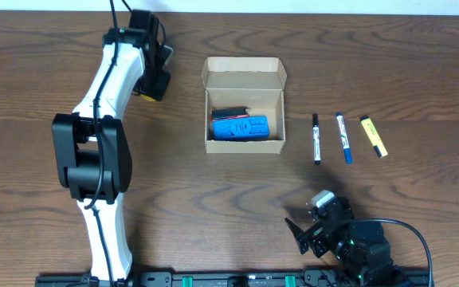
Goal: Pack container
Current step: 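Lift the tape roll and carry it with the left gripper to the box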
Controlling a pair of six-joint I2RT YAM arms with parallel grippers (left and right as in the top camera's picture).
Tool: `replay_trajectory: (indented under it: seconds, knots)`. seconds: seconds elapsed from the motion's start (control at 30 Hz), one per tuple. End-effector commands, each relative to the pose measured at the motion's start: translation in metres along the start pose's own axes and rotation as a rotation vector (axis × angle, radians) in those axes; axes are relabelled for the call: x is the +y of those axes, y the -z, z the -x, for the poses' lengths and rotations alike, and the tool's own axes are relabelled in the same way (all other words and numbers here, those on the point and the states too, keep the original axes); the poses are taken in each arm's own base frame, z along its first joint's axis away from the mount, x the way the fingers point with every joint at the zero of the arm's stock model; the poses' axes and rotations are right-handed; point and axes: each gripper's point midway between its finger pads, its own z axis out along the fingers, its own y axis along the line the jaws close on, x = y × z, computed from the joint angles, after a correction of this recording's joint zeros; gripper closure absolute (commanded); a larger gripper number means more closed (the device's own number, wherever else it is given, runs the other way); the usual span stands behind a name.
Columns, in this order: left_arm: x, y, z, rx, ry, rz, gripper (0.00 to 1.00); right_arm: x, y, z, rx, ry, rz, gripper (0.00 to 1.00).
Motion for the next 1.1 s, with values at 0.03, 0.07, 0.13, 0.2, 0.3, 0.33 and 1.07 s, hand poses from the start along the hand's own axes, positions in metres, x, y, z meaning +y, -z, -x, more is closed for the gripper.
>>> replay_trajectory:
  seconds: [0.03, 0.07, 0.13, 0.2, 0.3, 0.33, 1.07]
  knots:
    - [0.008, 0.029, 0.014, -0.029, 0.013, 0.005, 0.51, 0.001, -0.002, -0.003, 0.005, 0.018, 0.006, 0.01]
    - [0.006, 0.037, 0.017, -0.04, 0.012, -0.014, 0.51, 0.001, -0.002, -0.003, 0.005, 0.018, 0.007, 0.01]
    - [-0.001, 0.058, 0.025, -0.076, 0.011, -0.066, 0.51, 0.001, -0.002, -0.003, 0.005, 0.018, 0.007, 0.01]
    - [-0.009, 0.077, 0.033, -0.114, 0.006, -0.111, 0.52, 0.001, -0.002, -0.003, 0.005, 0.018, 0.006, 0.01]
    - [-0.019, 0.102, 0.044, -0.169, -0.011, -0.146, 0.51, 0.001, -0.002, -0.003, 0.005, 0.018, 0.007, 0.01]
    - [-0.021, 0.109, 0.046, -0.183, -0.021, -0.145, 0.51, 0.001, -0.002, -0.003, 0.005, 0.018, 0.006, 0.01]
    - [-0.202, 0.147, 0.048, -0.224, -0.38, -0.261, 0.52, 0.001, -0.002, -0.003, 0.005, 0.018, 0.007, 0.01]
